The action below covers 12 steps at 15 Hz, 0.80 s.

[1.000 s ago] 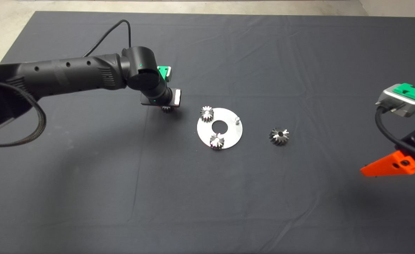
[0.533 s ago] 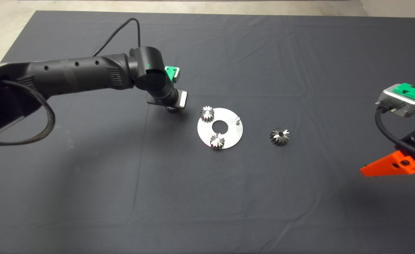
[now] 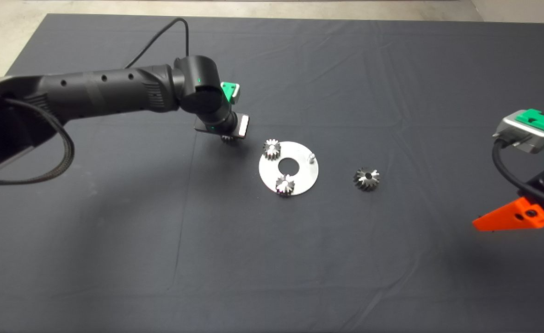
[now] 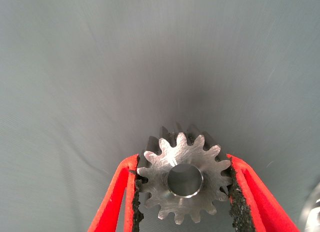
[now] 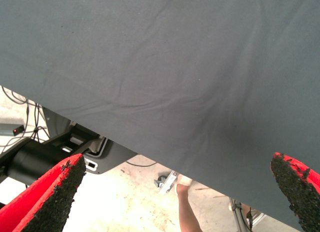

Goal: Remove an incorrectly installed larger gear and replace it with the correct smaller gear

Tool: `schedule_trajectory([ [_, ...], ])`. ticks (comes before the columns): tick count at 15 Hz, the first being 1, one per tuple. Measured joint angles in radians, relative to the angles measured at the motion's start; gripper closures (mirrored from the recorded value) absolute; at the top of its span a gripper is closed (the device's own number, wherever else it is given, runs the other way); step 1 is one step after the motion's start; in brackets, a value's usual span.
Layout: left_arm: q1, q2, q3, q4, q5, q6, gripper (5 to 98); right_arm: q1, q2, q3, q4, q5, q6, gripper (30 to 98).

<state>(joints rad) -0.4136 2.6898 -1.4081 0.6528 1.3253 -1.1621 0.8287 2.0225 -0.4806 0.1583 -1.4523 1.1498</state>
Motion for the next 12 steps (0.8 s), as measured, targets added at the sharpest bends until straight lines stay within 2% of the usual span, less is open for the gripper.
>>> schedule_trajectory([
  [2, -0.043, 0.003, 0.000, -0.019, 0.005, 0.000, 70.4, 0.000, -0.001, 0.000, 0.000, 0.000, 0.000, 30.8],
  [4, -0.079, 0.012, 0.000, -0.083, 0.014, 0.000, 70.5, 0.000, -0.001, 0.000, 0.000, 0.000, 0.000, 30.8],
  [6, -0.118, 0.044, 0.003, -0.134, 0.019, -0.003, 70.5, 0.000, 0.000, 0.000, 0.000, 0.001, 0.000, 30.8],
  [8, -0.146, 0.085, 0.037, -0.156, 0.017, -0.010, 70.6, 0.000, -0.001, 0.000, 0.000, 0.000, 0.000, 30.8],
  [11, -0.149, 0.131, 0.120, -0.187, 0.004, -0.058, 70.7, 0.000, -0.003, 0.000, 0.000, 0.000, 0.000, 30.8],
  [12, -0.150, 0.145, 0.132, -0.195, 0.007, -0.080, 70.7, 0.000, -0.003, 0.000, 0.000, 0.002, 0.000, 30.8],
])
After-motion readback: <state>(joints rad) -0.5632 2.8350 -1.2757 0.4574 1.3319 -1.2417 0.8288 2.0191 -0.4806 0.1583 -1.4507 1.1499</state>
